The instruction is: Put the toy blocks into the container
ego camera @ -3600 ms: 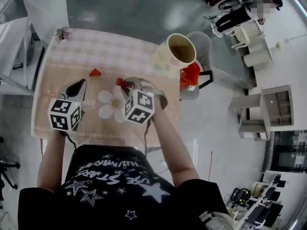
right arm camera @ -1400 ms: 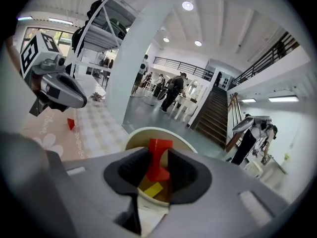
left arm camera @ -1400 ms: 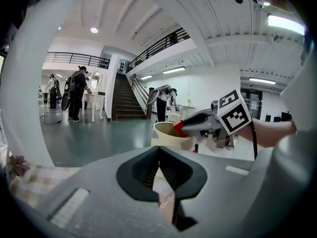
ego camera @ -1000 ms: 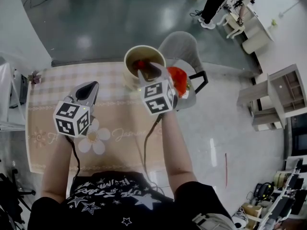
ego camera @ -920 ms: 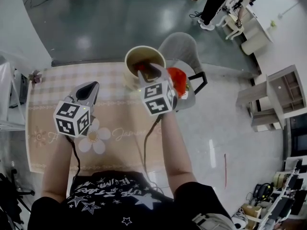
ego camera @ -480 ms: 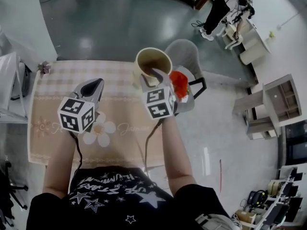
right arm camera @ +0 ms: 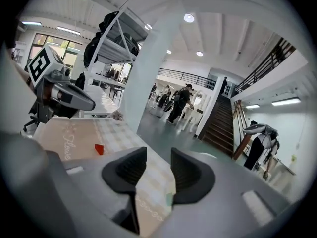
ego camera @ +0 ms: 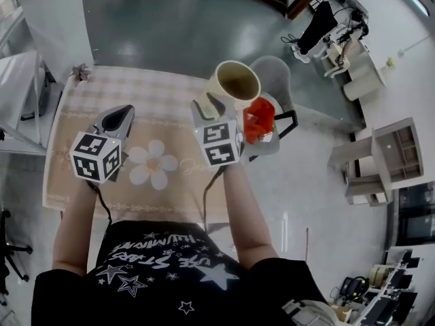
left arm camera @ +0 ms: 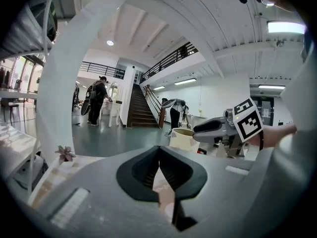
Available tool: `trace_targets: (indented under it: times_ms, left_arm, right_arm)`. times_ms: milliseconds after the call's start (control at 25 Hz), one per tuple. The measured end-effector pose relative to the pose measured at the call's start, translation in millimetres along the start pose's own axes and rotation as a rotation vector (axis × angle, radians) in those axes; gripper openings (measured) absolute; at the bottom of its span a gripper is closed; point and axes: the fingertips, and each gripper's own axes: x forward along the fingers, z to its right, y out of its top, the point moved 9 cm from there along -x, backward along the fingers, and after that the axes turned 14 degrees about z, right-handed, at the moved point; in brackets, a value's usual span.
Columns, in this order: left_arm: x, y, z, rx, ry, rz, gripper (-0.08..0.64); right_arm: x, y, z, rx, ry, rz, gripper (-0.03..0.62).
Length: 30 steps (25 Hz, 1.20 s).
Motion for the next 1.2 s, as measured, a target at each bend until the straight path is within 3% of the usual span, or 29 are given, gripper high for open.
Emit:
trace_targets:
  times_ms: [360, 800, 1200]
  left_arm:
    - [-59.7, -24.5, -42.7, -0.017, 0.101, -0.042, 0.01]
    - [-97.0, -60.4, -92.6, -0.055, 0.146, -0.118, 0.011]
    - [-107.2, -91.4, -125.9, -0.103, 0.155, -0.188, 0.01]
  right_arm:
    - [20.2, 7.6, -80.9, 0.059, 0.127, 0.004, 0.158]
    - [56.8, -12.1, -150.9, 0.13, 0.223, -0.087, 0.158]
    - [102.0, -37.9, -194.3, 0.12, 0.3, -0.164, 0.158]
